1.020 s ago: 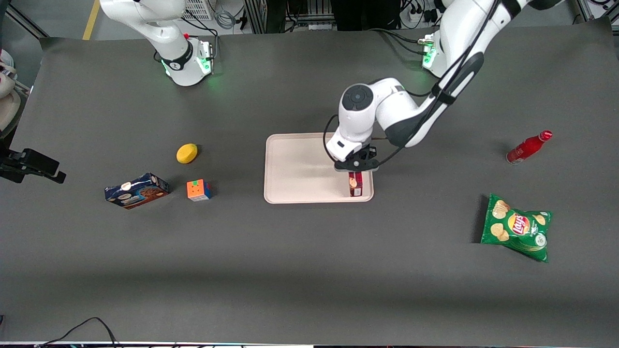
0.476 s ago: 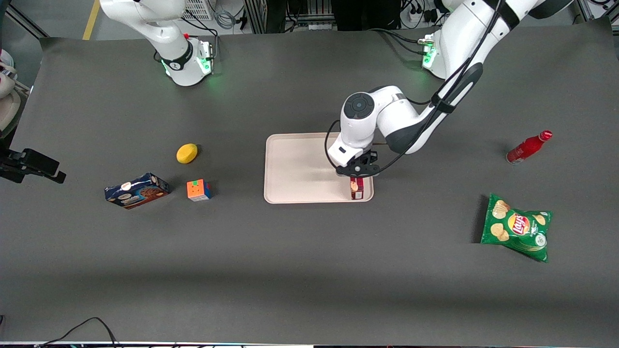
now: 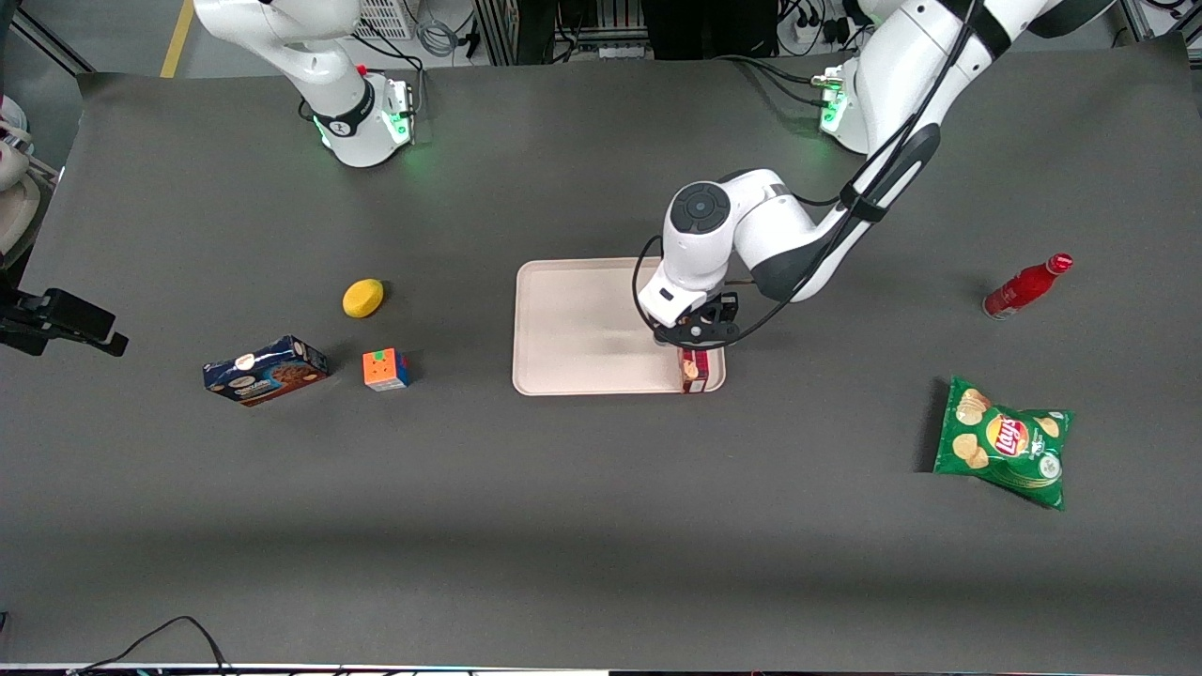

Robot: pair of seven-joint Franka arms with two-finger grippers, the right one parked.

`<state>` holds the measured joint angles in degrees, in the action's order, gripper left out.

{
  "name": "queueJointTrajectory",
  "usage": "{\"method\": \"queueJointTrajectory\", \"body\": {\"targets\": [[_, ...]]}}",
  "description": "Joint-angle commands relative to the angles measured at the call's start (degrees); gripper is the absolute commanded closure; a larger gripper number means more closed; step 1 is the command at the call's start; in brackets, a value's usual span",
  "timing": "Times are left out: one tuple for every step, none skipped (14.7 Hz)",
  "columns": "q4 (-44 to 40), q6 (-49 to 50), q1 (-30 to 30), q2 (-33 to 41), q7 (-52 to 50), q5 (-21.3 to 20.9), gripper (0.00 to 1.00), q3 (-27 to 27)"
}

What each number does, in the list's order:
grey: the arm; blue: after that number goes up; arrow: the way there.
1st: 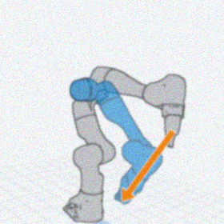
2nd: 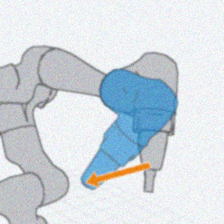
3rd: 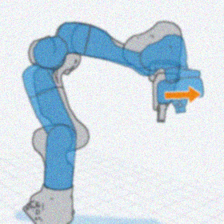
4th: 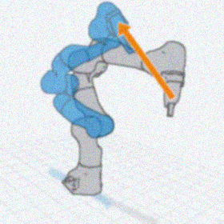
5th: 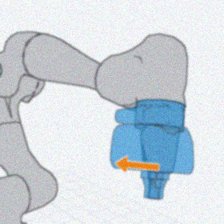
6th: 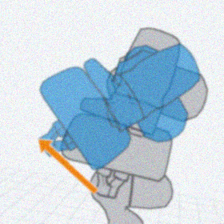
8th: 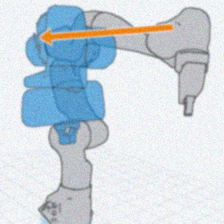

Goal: Place red cookie box on tray
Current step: 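Lower the box onto the tray edge with the left gripper, then open the left gripper and raise it away from the box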

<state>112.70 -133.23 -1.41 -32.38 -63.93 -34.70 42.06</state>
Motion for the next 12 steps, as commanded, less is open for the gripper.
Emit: {"method": "queueJointTrajectory", "body": {"targets": [[-0.81, 0.08, -0.09, -0.49, -1.20, -1.16, 0.00, 0.13], [-0.81, 0.16, 0.00, -0.23, -1.20, -1.16, 0.00, 0.04], [-1.33, 1.03, 0.09, 0.12, -1.03, -1.07, 0.00, 0.13], [-1.95, 1.57, 0.26, 1.25, -0.94, -0.99, 0.00, 0.13], [-2.13, 3.48, 0.44, 2.74, -0.59, -0.46, 0.00, 0.30], [-3.17, 6.38, 0.53, 4.50, 1.16, -0.02, 0.00, 0.57], [-4.32, 9.80, 0.53, 6.34, 4.13, 1.72, 0.00, 0.74], [-5.81, 13.14, 0.70, 8.63, 8.51, 5.39, 0.00, 0.74], [-7.56, 16.39, 0.79, 11.35, 13.17, 9.95, 0.00, 0.57], [-9.32, 19.82, 0.79, 14.24, 17.83, 14.87, 0.00, 0.22], [-10.90, 23.68, 0.88, 16.62, 22.22, 18.14, 0.00, 0.04], [-12.75, 27.90, 1.14, 18.30, 25.92, 20.26, 0.00, -0.05]]}}
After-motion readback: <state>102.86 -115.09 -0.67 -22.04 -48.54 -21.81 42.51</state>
